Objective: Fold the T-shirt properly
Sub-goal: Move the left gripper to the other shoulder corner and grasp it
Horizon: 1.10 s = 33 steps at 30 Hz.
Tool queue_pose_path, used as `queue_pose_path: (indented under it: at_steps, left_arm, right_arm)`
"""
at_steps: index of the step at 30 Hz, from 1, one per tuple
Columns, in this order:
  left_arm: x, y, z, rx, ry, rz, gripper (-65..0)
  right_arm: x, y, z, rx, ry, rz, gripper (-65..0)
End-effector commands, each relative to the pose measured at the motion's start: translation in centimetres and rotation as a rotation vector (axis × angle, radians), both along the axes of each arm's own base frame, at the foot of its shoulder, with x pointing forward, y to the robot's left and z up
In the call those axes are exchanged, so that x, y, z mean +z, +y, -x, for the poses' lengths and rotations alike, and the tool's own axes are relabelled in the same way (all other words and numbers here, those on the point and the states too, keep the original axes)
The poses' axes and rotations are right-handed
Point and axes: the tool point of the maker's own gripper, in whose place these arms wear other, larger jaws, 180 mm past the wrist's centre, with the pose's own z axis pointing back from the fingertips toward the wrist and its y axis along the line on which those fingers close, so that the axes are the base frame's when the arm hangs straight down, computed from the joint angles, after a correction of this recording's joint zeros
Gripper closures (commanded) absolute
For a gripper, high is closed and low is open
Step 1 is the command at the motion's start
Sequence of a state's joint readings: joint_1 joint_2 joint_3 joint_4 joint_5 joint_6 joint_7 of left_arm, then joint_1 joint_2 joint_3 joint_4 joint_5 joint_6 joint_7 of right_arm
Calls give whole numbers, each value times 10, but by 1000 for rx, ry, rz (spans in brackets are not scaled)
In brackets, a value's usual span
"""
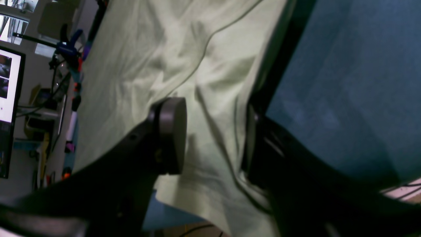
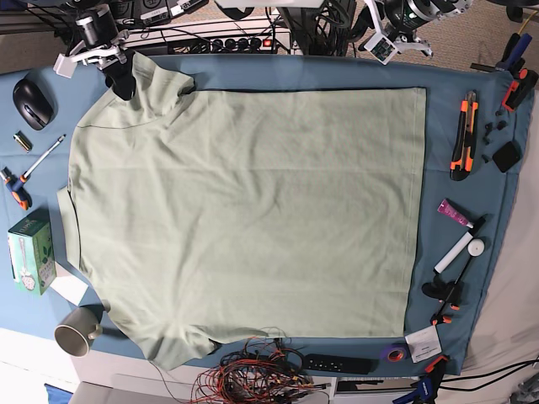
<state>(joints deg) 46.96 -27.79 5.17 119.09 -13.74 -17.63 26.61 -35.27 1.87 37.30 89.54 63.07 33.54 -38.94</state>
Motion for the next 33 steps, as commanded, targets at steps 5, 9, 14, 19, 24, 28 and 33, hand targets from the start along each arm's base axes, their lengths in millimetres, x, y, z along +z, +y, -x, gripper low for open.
queue_pose_path:
  at_steps: [5,9,14,19,24,28,33]
  left_arm:
    - [5,0,-3,-14,-28,-5,-158]
    - [0,13,-15,7,-57,-87,-158]
    - [4,32,-41,68,-108,-193,-157]
    - [35,48,-65,120,-181,-203,-157]
    - [63,95,-91,296,-213,-147,-157]
    - [74,125,-103,364,-202,-61,-152]
    - [65,152,-108,440,-126,66,-151]
  right_arm:
    - [-27,9,25,66,173,27,-123]
    - [-24,16,24,139,143,56,0]
    - [-15,22,18,176,74,65,0]
    - [-15,21,18,176,74,66,0]
    - [-14,21,18,175,73,66,0]
    - [-14,21,17,174,69,67,0]
    - [-13,21,15,173,63,67,0]
